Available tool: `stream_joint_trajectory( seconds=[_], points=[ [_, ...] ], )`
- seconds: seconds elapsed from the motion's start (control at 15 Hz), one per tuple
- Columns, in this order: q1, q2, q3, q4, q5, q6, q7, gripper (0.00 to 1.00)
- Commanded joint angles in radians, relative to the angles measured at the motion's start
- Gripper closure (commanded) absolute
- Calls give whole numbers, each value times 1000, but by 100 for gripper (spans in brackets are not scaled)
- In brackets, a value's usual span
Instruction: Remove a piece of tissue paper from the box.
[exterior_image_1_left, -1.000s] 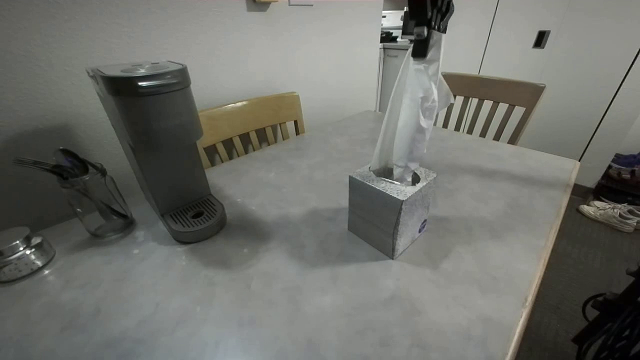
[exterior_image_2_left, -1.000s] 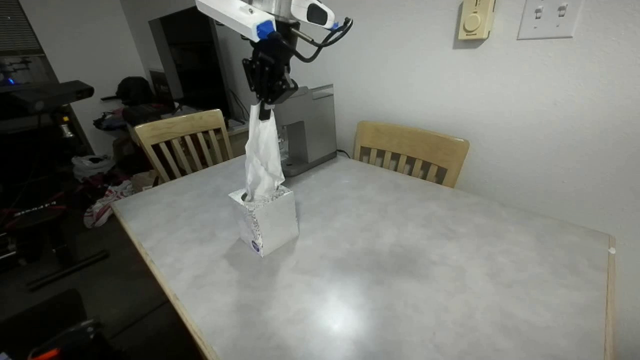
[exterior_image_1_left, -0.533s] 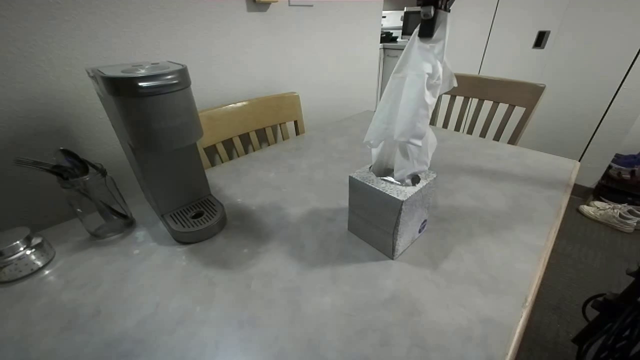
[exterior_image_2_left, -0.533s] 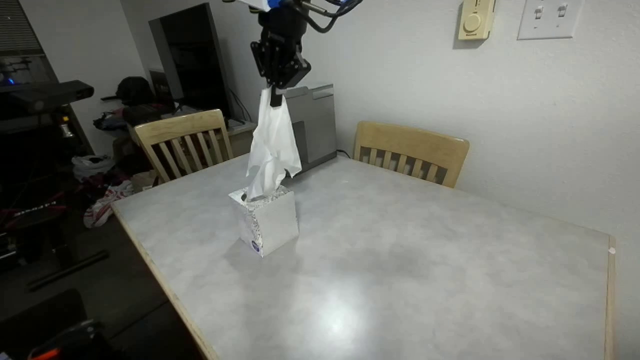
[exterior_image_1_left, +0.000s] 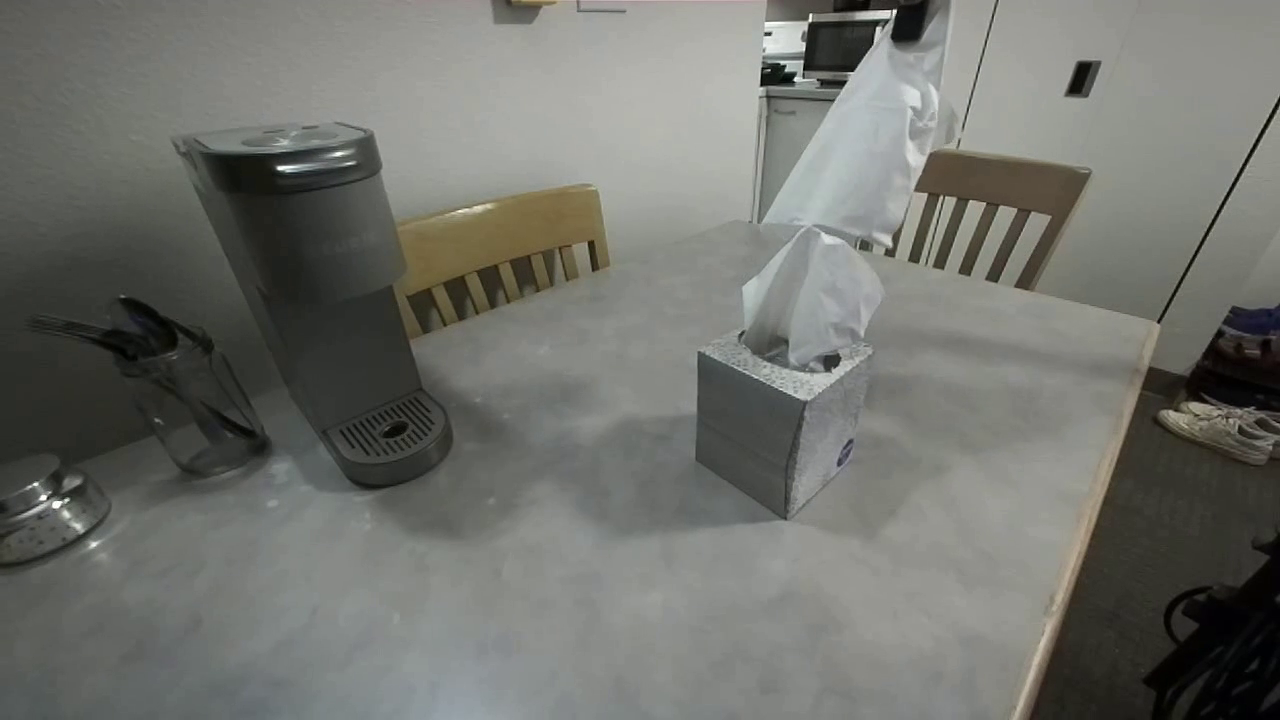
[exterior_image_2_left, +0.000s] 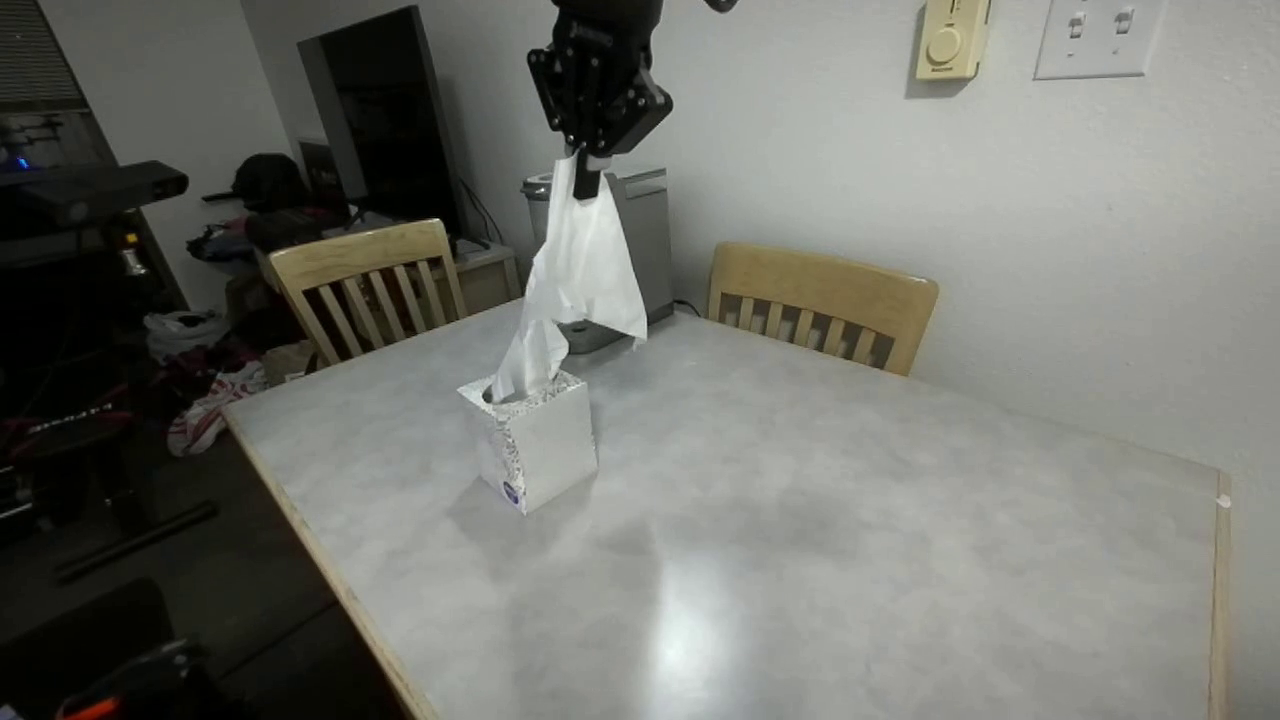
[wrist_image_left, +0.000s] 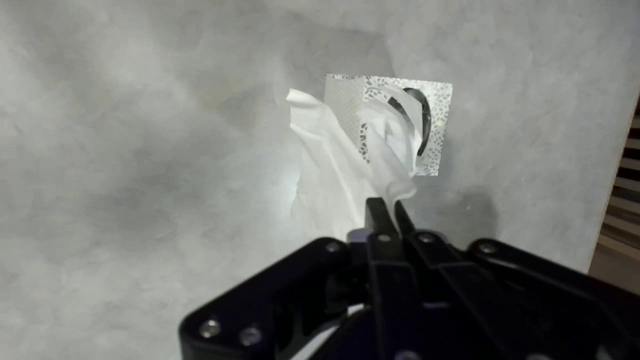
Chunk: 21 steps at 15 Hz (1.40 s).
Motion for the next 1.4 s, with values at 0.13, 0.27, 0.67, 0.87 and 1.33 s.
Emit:
stream_joint_trajectory(
  seconds=[0.13, 0.27, 0.67, 0.87, 1.33],
  points=[
    [-59, 14, -29, 15, -15, -58, -138, 100],
    [-76, 26, -41, 15, -41, -70, -186, 100],
    [-107, 91, -50, -13, -143, -57, -370, 100],
    [-112, 124, -41, -33, -181, -20, -463, 100],
    [-115, 173, -37, -116, -236, 172, -560, 100]
  ],
)
